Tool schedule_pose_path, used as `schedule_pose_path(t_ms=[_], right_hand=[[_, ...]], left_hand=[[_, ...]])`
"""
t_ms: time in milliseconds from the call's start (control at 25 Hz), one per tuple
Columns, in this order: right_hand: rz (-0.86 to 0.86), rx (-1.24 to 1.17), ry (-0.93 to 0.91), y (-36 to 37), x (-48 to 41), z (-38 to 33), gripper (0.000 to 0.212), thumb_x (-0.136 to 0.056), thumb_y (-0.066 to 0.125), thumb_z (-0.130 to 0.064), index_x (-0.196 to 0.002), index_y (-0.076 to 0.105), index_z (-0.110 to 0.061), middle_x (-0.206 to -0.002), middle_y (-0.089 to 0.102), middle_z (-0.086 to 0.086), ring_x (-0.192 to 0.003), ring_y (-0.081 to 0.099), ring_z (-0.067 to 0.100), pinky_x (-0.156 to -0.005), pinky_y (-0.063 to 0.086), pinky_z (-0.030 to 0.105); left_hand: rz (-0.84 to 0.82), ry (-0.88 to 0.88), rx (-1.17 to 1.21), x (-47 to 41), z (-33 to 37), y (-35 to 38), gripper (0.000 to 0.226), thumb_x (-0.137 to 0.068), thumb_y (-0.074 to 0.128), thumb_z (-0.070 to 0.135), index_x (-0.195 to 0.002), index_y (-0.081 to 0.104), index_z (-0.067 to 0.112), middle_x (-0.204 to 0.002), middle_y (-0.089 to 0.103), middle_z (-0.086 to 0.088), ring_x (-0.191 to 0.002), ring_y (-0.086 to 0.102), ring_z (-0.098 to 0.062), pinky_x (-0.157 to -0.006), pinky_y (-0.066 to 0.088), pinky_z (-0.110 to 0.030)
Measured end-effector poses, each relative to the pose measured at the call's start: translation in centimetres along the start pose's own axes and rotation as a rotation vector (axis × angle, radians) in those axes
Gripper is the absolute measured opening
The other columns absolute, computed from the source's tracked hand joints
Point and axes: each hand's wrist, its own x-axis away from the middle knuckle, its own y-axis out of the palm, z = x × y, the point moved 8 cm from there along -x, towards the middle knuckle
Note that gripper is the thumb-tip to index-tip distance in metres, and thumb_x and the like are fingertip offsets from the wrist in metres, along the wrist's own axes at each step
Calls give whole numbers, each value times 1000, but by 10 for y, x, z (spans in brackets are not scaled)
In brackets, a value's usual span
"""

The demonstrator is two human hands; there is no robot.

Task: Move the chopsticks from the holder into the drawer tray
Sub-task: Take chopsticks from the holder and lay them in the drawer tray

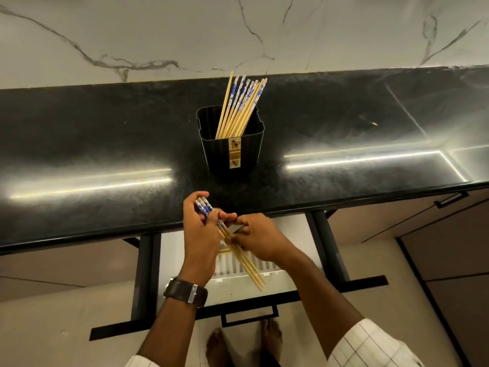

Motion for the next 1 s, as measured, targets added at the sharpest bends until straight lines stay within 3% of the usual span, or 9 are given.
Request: schedule_pose_path(t_ms=[200, 320, 400, 480, 560, 680, 720, 840, 1000], right_hand=[[-33, -159, -101, -1, 10, -14, 20, -96, 66, -2, -115, 71, -4, -102, 78, 8, -92, 78, 20, -82, 64, 31], [92, -552, -105, -7, 21, -12, 23, -97, 63, 0, -118, 70, -1, -105, 79, 13, -96, 78, 24, -81, 64, 33], [216, -858, -50, -18, 30, 0, 27, -89, 72, -8, -115, 69, -1, -103, 79, 18, -97, 78, 30, -77, 64, 33], [346, -1160, 62, -22, 39, 24, 40, -79, 77, -14, -116, 67, 0, -104, 79, 21, -97, 78, 33, -75, 65, 36], [451, -1363, 151, -17, 48, 42, 34, -87, 71, -10, -119, 66, 1, -106, 79, 21, -97, 78, 33, -74, 66, 38], [534, -1456, 261, 2, 56, 58, 24, -96, 65, -7, -119, 65, 0, -102, 80, 19, -90, 80, 30, -69, 66, 35], [542, -1456, 292, 11, 58, 61, 23, -96, 65, -7, -118, 65, 0, -101, 80, 19, -87, 80, 30, -68, 66, 35], [518, -1410, 387, 34, 63, 67, 18, -95, 66, -3, -112, 66, 2, -100, 79, 22, -87, 79, 34, -69, 67, 37], [541, -1422, 538, 44, 63, 88, 20, -95, 65, 3, -115, 62, 5, -111, 74, 29, -91, 75, 38, -77, 64, 45]], left_hand=[[-277, 237, -299, 7, 45, 30, 45, -105, 50, 1, -140, 47, 29, -91, 71, -7, -102, 77, -14, -97, 60, -33], [-377, 256, -330, 15, 57, 42, 69, -103, 57, 11, -159, 27, 37, -128, 69, -6, -119, 69, -14, -100, 57, -32], [-234, 301, -412, 22, 64, 29, 68, -101, 61, 19, -159, 28, 32, -141, 61, -3, -125, 62, -12, -103, 53, -29], [84, 363, -421, 40, 66, 0, 38, -98, 61, 35, -134, 55, 25, -120, 68, -2, -109, 66, -16, -94, 56, -31], [304, 170, -265, 67, 39, -24, 29, -90, 61, 49, -106, 61, 24, -96, 68, -3, -92, 68, -25, -80, 59, -31], [324, -414, 146, 95, -36, -13, 37, -93, 68, 42, -119, 63, 15, -104, 74, -14, -90, 75, -27, -81, 64, -38], [319, -519, 247, 98, -51, -7, 38, -96, 68, 38, -124, 64, 12, -108, 76, -15, -94, 76, -28, -85, 63, -41], [404, -549, 488, 89, -67, -5, 32, -104, 60, 23, -131, 63, 6, -113, 77, -17, -98, 77, -30, -81, 63, -39], [515, -581, 515, 84, -86, -19, 24, -104, 59, 15, -123, 66, 2, -104, 79, -17, -87, 80, -29, -65, 64, -36]])
